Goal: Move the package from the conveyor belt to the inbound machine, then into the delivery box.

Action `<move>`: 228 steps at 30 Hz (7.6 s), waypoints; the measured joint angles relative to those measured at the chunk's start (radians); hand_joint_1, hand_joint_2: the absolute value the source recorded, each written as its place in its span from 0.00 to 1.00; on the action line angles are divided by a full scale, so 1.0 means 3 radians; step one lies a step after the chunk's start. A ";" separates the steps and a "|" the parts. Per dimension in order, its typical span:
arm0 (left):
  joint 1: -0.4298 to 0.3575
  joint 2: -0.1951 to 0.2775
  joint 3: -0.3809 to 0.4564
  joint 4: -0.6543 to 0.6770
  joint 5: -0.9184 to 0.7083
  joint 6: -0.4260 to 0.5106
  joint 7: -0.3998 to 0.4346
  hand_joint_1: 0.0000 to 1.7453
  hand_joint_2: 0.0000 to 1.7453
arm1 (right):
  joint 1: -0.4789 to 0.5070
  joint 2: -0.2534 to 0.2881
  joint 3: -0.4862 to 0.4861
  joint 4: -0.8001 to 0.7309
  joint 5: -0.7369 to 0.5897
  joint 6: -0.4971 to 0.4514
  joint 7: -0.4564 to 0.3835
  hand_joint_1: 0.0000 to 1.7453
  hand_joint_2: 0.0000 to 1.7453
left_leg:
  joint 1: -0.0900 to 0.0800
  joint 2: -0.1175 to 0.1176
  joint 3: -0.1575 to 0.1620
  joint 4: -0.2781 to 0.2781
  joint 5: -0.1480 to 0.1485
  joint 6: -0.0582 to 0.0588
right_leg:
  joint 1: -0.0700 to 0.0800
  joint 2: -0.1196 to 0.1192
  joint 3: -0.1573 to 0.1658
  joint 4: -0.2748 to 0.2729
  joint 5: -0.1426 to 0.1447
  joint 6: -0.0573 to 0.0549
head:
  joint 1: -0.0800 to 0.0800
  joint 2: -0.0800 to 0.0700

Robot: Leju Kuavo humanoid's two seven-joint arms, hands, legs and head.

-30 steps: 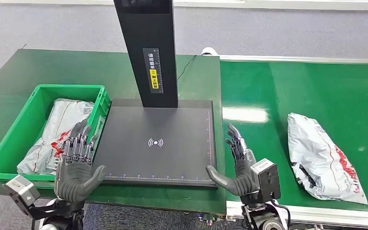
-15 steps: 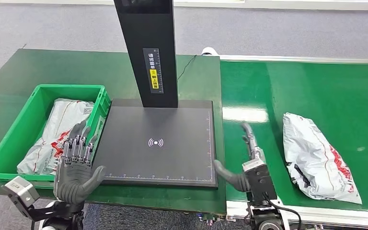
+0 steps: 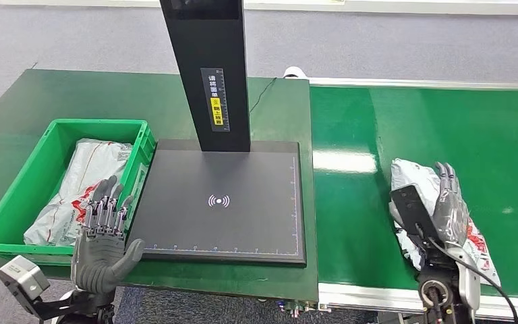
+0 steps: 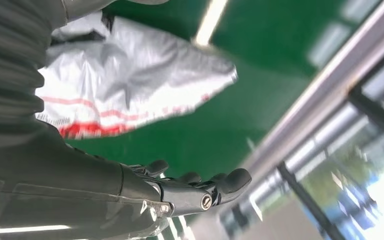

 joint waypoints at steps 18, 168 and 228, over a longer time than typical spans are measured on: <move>-0.0054 0.0131 0.0005 0.0097 0.0137 0.0005 0.0002 0.00 1.00 | -0.0468 -0.0613 -0.0098 0.1335 -0.0710 0.0947 0.0068 0.00 1.00 | 0.0000 -0.0001 -0.0004 0.0000 0.0000 0.0000 | 0.0000 -0.0001 -0.0001 0.0000 0.0000 0.0000 | -0.0001 0.0000; -0.2431 0.0144 -0.1675 0.2692 -0.2672 0.0283 0.0829 0.00 1.00 | -0.0111 0.0384 0.1340 -0.0534 -0.2594 0.0620 -0.1618 0.00 1.00 | 0.0001 -0.0001 -0.0005 0.0001 0.0008 0.0002 | 0.0001 -0.0005 -0.0006 0.0001 0.0006 -0.0003 | 0.0000 0.0000; -0.1378 0.0441 -0.0398 0.0079 -0.0953 0.2255 -0.0579 1.00 1.00 | 0.0505 0.0390 0.1132 -0.1159 -0.2561 0.0484 -0.1599 0.00 1.00 | 0.0001 0.0000 -0.0011 0.0000 0.0008 0.0001 | 0.0002 -0.0005 -0.0010 0.0002 0.0004 -0.0002 | 0.0000 0.0000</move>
